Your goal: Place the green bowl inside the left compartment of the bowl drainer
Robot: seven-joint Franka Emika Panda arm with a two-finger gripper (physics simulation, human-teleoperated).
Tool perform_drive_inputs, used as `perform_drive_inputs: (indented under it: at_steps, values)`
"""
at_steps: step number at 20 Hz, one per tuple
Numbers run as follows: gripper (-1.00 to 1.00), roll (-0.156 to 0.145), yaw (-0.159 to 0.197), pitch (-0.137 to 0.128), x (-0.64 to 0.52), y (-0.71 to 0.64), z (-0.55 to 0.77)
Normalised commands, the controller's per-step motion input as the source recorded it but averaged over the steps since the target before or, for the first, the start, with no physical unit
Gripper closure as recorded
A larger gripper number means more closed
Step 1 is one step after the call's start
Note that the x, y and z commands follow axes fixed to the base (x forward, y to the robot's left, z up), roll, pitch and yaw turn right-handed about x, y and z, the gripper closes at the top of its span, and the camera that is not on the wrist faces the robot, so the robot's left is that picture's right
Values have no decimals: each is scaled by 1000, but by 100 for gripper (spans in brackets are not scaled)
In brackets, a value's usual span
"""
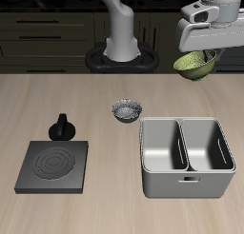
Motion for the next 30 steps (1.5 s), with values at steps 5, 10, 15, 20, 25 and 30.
perform_drive_inputs:
  at_steps: [5,10,15,20,25,30]
  values:
    - [100,13,14,3,151,148,-39]
    - [100,10,-4,2,202,76,-34]
    - [100,17,2,-30,232,35,7]
    - [100,-20,-9,-4,165,-142,11]
    - [100,-20,-11,-25,136,-215,27]
    - [100,-10,13,8,86,-133,-124]
